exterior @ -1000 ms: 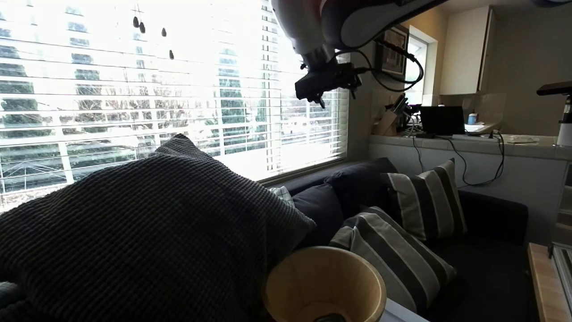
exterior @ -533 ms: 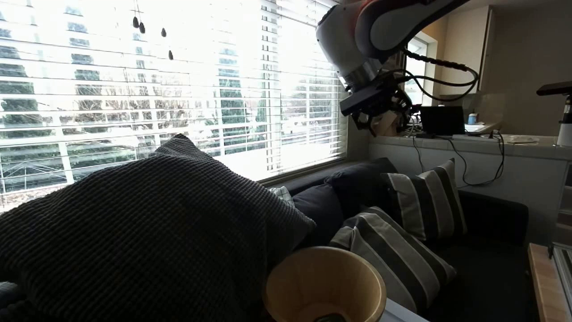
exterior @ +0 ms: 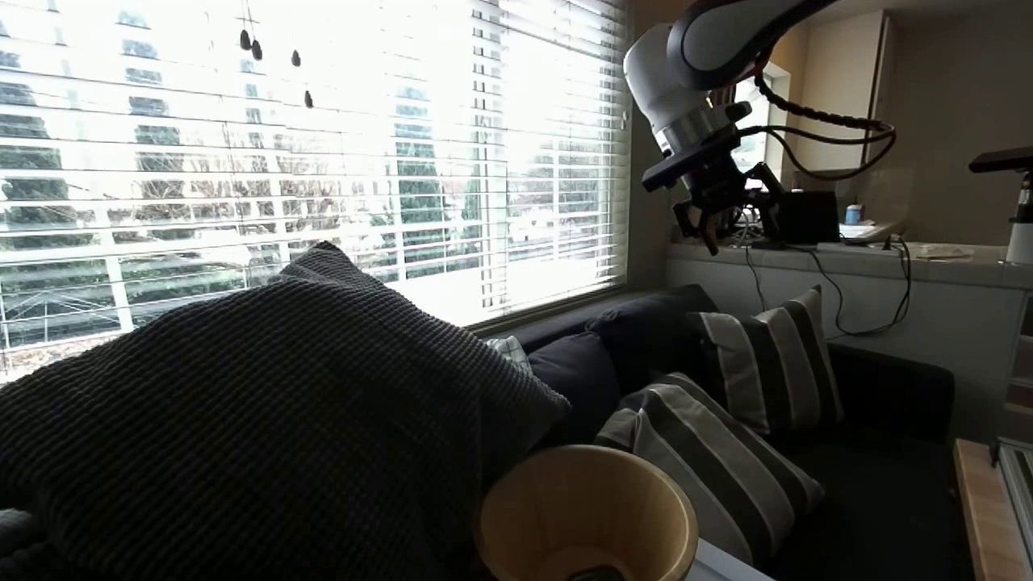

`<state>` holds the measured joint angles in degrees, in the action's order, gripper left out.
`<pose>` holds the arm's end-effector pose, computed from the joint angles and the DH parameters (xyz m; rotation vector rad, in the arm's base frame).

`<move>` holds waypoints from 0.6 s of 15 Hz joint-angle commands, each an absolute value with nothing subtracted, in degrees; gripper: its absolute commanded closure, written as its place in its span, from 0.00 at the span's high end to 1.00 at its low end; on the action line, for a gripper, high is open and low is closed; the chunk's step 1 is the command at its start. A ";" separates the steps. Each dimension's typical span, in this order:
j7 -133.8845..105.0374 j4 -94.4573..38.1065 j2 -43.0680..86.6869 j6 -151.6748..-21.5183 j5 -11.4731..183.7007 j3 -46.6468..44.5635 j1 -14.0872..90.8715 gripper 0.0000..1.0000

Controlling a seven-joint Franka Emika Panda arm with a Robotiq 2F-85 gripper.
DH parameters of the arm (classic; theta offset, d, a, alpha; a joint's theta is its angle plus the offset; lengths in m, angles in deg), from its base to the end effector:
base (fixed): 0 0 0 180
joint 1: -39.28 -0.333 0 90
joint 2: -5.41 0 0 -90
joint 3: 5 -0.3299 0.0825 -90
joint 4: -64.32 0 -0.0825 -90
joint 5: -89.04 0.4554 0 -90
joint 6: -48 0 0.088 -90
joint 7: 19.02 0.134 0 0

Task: Move the pillow to the left

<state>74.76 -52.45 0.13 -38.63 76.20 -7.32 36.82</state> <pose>0.5312 0.0137 0.4238 1.9314 -1.8321 -0.1496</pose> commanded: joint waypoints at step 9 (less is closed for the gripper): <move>74.61 -52.00 0.35 -38.49 76.43 -7.88 37.51 1.00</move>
<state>74.66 -52.11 0.32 -38.61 76.40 -7.57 37.18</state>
